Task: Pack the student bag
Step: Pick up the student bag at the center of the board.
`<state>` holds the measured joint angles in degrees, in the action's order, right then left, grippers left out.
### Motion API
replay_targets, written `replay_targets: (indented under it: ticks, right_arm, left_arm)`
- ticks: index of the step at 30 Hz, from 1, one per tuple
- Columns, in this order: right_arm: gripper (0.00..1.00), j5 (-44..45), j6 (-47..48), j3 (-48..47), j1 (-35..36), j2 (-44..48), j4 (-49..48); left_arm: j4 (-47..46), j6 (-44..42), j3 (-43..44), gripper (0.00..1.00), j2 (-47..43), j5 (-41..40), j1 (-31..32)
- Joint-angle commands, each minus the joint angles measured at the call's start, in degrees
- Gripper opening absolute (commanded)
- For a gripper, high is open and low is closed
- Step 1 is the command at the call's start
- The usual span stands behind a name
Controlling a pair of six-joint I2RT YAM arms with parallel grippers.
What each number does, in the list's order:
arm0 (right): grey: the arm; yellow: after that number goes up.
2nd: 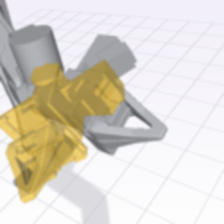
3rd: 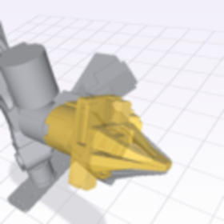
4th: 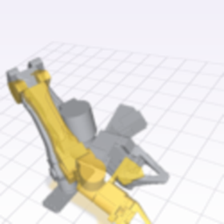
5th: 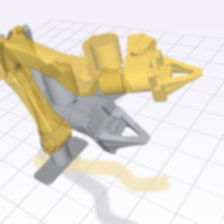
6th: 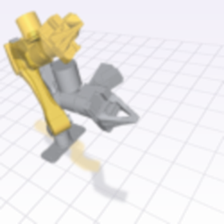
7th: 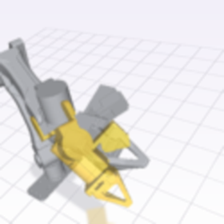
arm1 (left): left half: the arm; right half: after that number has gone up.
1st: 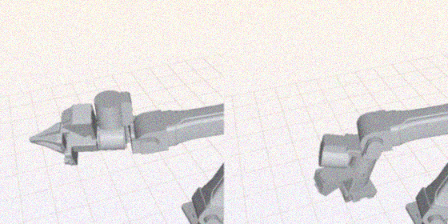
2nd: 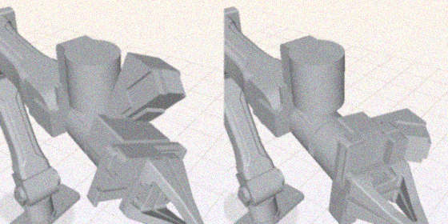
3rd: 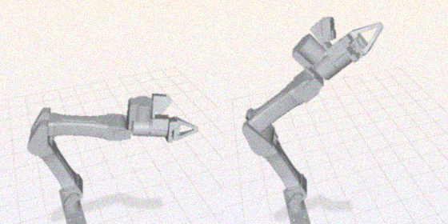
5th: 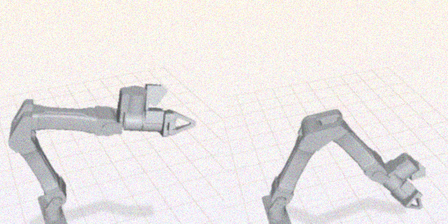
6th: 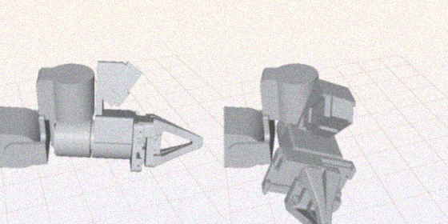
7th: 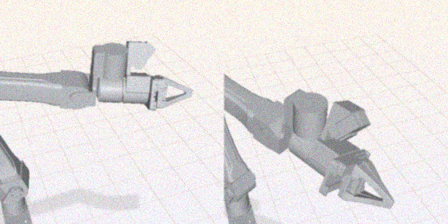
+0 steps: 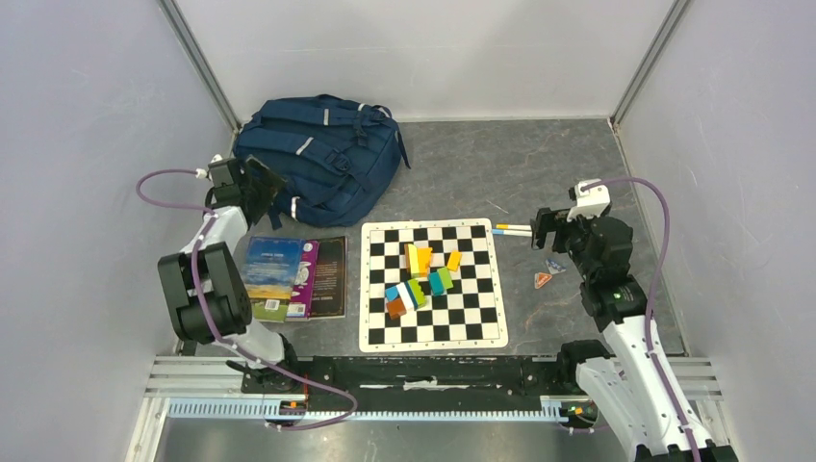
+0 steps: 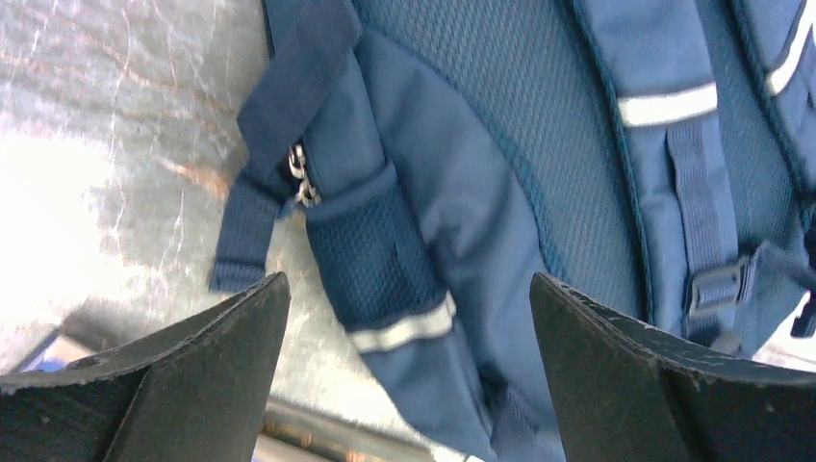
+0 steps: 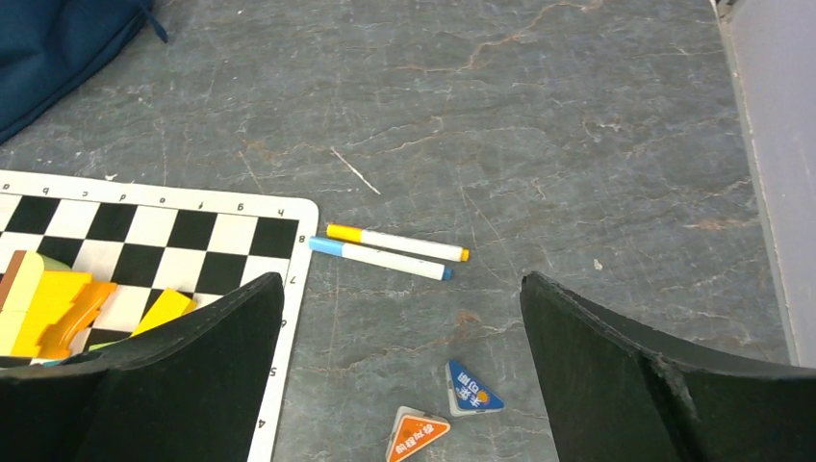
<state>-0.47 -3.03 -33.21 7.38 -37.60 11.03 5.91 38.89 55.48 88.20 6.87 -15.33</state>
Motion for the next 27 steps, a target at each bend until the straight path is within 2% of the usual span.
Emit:
replay_targets:
  ticks: [1, 4, 13, 17, 20, 22, 27]
  right_arm:
    - [0.98, -2.93, 1.14, -1.18, -0.16, 0.37, -2.23]
    - [0.98, -2.62, 1.51, -1.38, -0.18, 1.1, -1.91]
    - [0.98, -3.06, 1.7, -1.5, -0.1, 1.38, -1.68]
    - [0.98, -2.59, 1.72, -1.77, -0.1, 1.66, -1.33]
    - [0.98, -2.3, 1.76, -1.87, -0.12, 1.9, -0.51]
    - [0.98, -2.0, 1.64, -1.53, -0.08, 2.25, -0.48]
    - [0.98, -1.83, 1.53, -1.59, -0.15, 2.63, 0.34]
  left_arm:
    - [-12.81, 3.51, 3.64, 0.99, 5.5, 2.87, -2.24]
    - [-13.63, 1.04, 5.44, 0.98, 9.47, 5.03, -2.42]
    - [-7.57, 2.86, 8.16, 0.99, 17.54, 4.36, -2.64]
    - [-8.85, 3.55, 9.23, 0.91, 20.07, 8.26, -2.6]
    - [-9.43, 3.38, 9.81, 0.75, 21.41, 10.03, -2.6]
    - [-10.02, 3.47, 9.82, 0.52, 21.48, 11.02, -2.6]
    - [-12.0, 3.39, 9.14, 0.08, 18.71, 12.29, -2.49]
